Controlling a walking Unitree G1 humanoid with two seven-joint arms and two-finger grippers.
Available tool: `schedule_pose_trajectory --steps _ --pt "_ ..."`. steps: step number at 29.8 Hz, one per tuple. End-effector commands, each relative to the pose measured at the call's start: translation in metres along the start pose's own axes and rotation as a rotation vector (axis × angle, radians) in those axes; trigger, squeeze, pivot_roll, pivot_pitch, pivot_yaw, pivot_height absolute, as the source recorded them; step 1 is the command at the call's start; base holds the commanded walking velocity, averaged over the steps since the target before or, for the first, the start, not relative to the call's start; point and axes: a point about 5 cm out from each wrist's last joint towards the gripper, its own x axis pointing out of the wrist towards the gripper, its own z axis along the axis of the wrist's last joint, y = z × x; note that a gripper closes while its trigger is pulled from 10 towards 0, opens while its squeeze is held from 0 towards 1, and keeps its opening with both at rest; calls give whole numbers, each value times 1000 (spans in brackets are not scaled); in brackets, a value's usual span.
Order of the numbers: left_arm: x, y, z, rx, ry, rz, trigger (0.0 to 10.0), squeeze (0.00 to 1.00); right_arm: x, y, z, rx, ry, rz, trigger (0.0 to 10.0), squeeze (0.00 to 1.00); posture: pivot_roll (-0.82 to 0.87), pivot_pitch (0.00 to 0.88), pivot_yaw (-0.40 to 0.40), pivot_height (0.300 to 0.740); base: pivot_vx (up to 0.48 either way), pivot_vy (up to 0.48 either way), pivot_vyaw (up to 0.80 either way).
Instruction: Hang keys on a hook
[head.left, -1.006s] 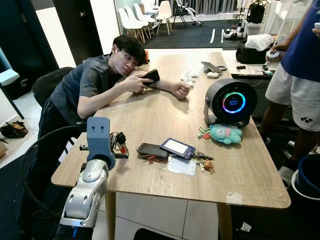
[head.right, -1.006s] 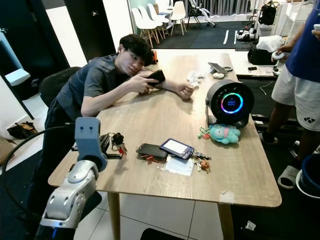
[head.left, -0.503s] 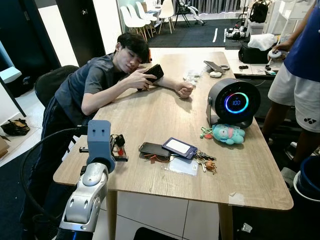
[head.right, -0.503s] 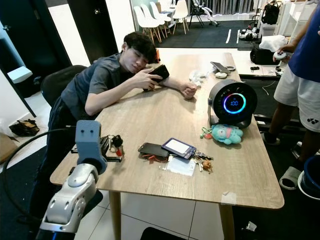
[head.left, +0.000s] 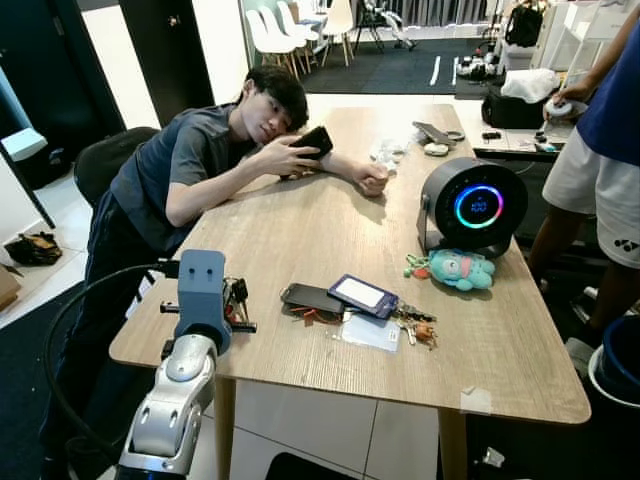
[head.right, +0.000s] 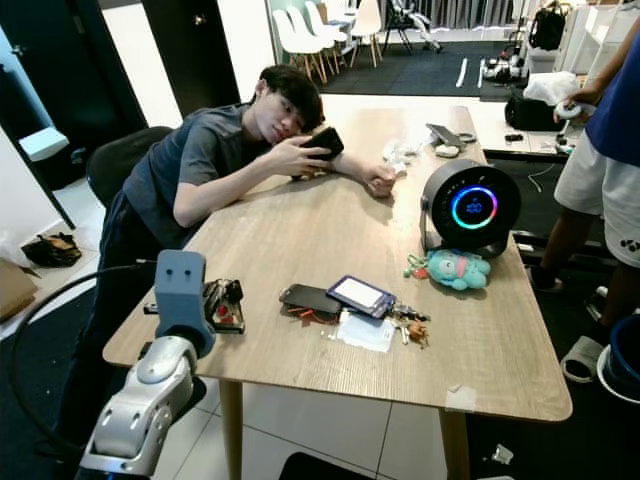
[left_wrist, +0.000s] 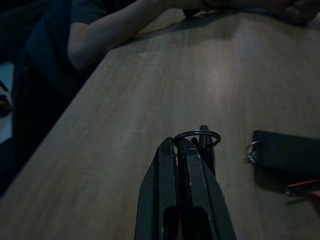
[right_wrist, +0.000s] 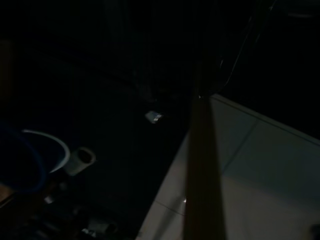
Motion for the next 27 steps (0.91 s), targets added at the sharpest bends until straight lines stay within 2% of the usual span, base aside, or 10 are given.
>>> schedule_pose_trajectory --steps 1,9,17,27 --pt "0 -3 -2 -12 -3 11 10000 0 0 -2 0 -23 2 23 10000 0 -61 151 31 740 0 0 0" --pt "-2 -4 -2 -32 -13 37 10000 0 7 -8 9 -62 -27 57 10000 0 -53 158 -9 740 0 0 0" --pt "-8 4 -5 -28 -11 71 10000 0 14 0 18 -73 -53 93 10000 0 -30 160 -10 740 0 0 0" --pt "-5 2 -3 -22 -15 68 10000 0 14 7 18 -70 -52 105 10000 0 -31 157 6 740 0 0 0"
